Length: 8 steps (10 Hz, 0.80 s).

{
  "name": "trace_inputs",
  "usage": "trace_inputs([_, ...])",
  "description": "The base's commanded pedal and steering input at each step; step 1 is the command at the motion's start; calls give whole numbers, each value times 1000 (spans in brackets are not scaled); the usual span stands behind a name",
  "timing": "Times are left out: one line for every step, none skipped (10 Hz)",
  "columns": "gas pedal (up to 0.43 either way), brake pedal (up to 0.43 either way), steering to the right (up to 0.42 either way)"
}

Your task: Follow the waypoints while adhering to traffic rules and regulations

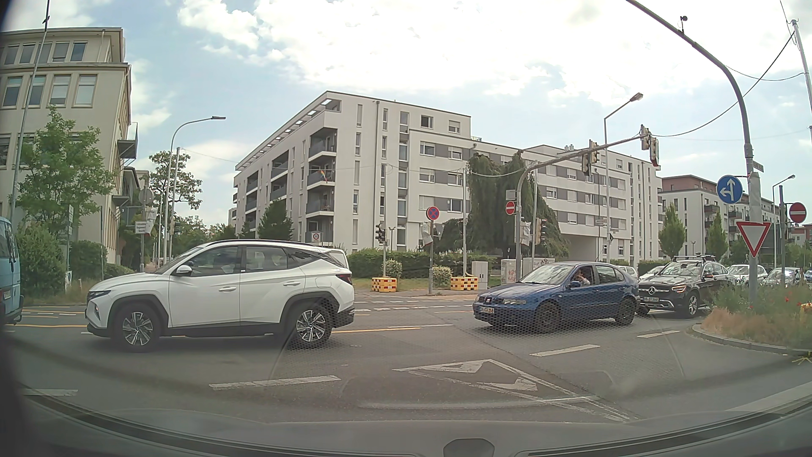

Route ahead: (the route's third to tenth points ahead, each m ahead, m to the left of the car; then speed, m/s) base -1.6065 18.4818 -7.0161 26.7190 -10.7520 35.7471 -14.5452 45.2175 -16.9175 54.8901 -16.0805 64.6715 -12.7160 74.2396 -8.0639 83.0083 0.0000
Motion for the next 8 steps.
trace_inputs([0,335,-882])
trace_inputs([0,335,-882])
trace_inputs([0,335,-881])
trace_inputs([0,335,-882])
trace_inputs([0,335,-882])
trace_inputs([0,335,-882])
trace_inputs([0,335,-882])
trace_inputs([0,335,-881])
